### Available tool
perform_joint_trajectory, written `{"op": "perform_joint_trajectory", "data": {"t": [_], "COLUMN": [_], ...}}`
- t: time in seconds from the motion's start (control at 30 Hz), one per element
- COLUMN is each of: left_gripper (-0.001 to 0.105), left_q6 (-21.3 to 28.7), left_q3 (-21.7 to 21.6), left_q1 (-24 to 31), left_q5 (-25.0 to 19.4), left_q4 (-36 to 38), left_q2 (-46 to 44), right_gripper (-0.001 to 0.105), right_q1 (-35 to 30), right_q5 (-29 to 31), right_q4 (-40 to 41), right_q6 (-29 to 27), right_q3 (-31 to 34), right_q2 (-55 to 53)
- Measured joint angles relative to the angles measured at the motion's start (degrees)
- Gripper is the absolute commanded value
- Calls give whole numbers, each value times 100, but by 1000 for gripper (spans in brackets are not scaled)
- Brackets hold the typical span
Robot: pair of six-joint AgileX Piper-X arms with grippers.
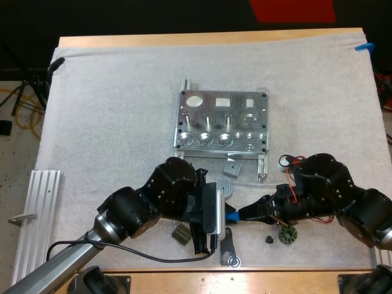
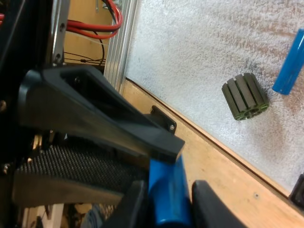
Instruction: Load cells from right to left
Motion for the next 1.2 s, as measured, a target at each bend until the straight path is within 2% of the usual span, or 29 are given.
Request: {"op": "perform_joint_trajectory", "data": {"t": [0.03, 0.13, 0.47, 0.67, 0.87, 0.93, 1.2], "left_gripper": [49, 64, 65, 65, 65, 65, 65], "left_q6": [-54, -273, -812, -1029, -1214, -1518, -2850], "left_q3": [0, 0, 0, 0, 0, 0, 0], "left_q1": [0, 0, 0, 0, 0, 0, 0], "left_q5": [0, 15, 15, -194, -1174, -1597, -2559], "left_q4": [0, 0, 35, 271, 317, 317, 317], "left_q2": [0, 0, -26, -423, -890, -1042, -1262], "right_gripper": [15, 15, 15, 15, 15, 15, 15], "right_q1": [0, 0, 0, 0, 0, 0, 0], "right_q5": [46, 118, 151, 543, 794, 1149, 2278], "right_q4": [0, 0, 47, 401, 801, 1108, 1834], "right_q6": [-20, -78, -676, -1212, -1672, -1991, -3009], "right_q3": [0, 5, 5, 5, -75, -277, -846], "right_q2": [0, 6, 6, 6, 6, 6, 6]}}
